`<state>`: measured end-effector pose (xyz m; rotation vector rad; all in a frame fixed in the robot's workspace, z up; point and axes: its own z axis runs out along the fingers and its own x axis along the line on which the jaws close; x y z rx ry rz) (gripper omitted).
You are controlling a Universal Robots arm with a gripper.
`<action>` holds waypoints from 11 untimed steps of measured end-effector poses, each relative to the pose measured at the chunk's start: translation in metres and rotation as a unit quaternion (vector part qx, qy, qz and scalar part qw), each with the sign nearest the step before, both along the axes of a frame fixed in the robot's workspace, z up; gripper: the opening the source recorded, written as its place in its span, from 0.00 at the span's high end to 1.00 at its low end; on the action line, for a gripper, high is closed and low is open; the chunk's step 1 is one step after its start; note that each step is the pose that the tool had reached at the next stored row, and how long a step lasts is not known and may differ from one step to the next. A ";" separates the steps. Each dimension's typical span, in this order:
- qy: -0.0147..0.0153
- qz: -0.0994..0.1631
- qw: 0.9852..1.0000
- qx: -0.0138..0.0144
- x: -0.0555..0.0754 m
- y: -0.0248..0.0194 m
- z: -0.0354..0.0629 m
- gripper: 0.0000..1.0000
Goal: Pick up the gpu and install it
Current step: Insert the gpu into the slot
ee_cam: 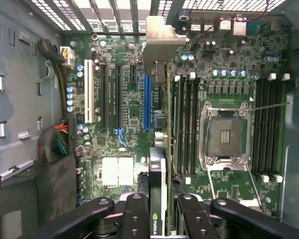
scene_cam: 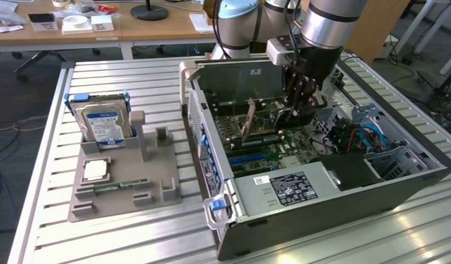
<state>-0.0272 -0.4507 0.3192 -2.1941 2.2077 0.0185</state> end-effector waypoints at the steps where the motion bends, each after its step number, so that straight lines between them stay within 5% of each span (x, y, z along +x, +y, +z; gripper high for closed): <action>1: 0.000 0.000 1.000 0.000 0.000 0.0000 -0.0016 0.73; 11: 0.000 0.000 1.000 0.000 -0.004 0.0000 -0.0085 0.73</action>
